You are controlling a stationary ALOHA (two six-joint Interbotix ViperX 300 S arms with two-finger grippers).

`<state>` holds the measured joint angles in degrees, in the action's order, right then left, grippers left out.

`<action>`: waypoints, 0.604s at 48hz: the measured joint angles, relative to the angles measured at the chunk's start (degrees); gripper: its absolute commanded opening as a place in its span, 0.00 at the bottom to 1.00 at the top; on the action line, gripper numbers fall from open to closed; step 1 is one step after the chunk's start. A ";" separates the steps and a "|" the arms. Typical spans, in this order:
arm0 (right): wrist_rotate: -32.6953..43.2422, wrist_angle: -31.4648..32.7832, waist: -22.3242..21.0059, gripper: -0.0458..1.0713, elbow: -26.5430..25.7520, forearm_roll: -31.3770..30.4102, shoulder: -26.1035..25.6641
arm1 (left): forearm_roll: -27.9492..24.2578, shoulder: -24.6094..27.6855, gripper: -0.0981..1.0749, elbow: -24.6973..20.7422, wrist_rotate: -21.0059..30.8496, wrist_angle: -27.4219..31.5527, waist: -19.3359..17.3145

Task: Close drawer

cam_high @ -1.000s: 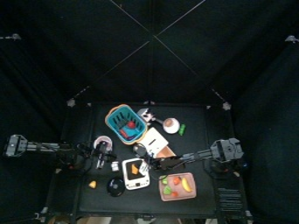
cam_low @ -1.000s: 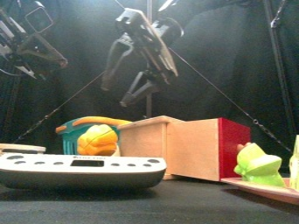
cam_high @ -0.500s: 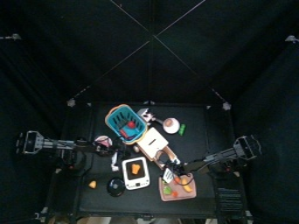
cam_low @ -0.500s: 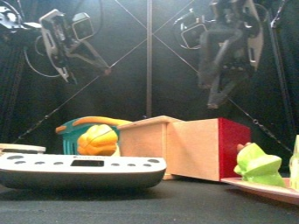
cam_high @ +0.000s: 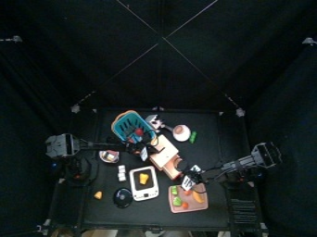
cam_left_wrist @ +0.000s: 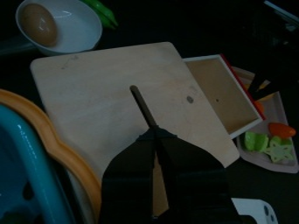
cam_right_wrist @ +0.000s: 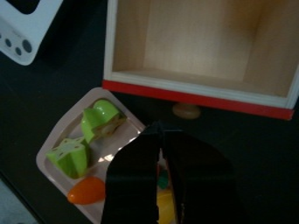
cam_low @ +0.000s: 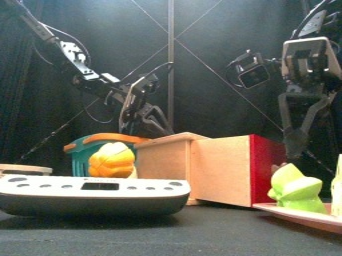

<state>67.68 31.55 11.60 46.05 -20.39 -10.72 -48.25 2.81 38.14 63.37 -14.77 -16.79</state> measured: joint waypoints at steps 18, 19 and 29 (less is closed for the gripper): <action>0.00 -0.09 -3.87 0.42 -1.14 -4.57 0.70 | 0.18 -0.09 0.46 -0.53 0.00 3.87 0.44; 0.00 -0.09 -4.13 0.42 -1.41 -4.92 0.79 | 0.18 -0.09 0.46 -0.62 0.00 3.96 0.44; 0.09 -0.09 -6.06 0.42 -3.78 -8.88 2.37 | 0.88 -0.18 0.46 -0.70 0.09 4.57 0.53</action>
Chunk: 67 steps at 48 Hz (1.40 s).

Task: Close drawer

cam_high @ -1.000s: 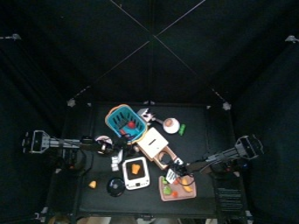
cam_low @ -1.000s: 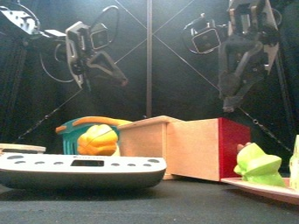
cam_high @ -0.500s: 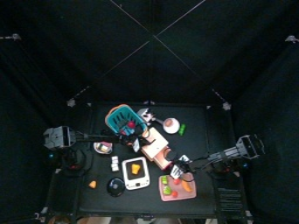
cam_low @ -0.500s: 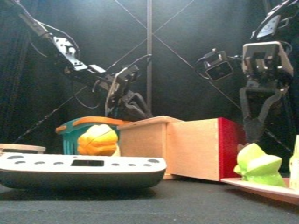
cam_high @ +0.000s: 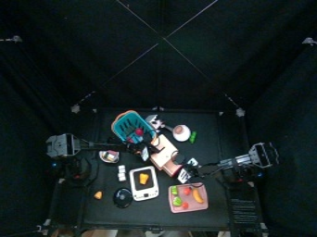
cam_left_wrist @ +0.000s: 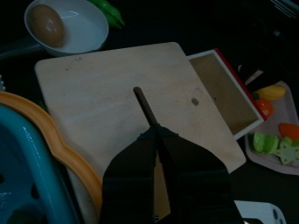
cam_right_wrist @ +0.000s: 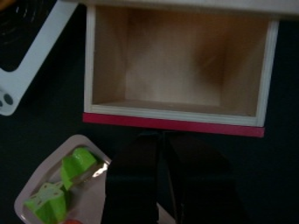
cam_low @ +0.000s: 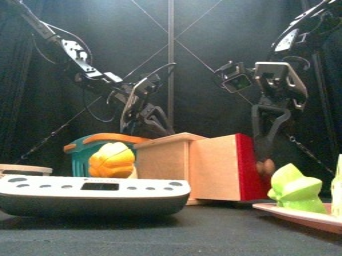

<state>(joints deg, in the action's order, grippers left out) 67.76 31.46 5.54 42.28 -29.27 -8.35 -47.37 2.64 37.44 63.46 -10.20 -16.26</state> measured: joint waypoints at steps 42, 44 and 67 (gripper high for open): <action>-0.09 -7.65 -7.03 0.42 -2.02 -8.17 3.69 | 0.97 -0.18 0.46 0.09 -0.09 0.09 0.18; 0.00 -7.65 -7.03 0.42 -2.02 -7.73 3.69 | 1.14 -0.35 0.46 0.09 0.00 0.26 0.18; -0.09 -6.50 -2.02 0.42 -2.02 -4.57 -2.11 | 0.44 -10.63 0.46 3.78 -0.09 1.23 2.81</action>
<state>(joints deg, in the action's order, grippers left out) 67.68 24.96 3.52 40.25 -33.84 -10.46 -46.93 -8.00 41.22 63.37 -8.96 -13.45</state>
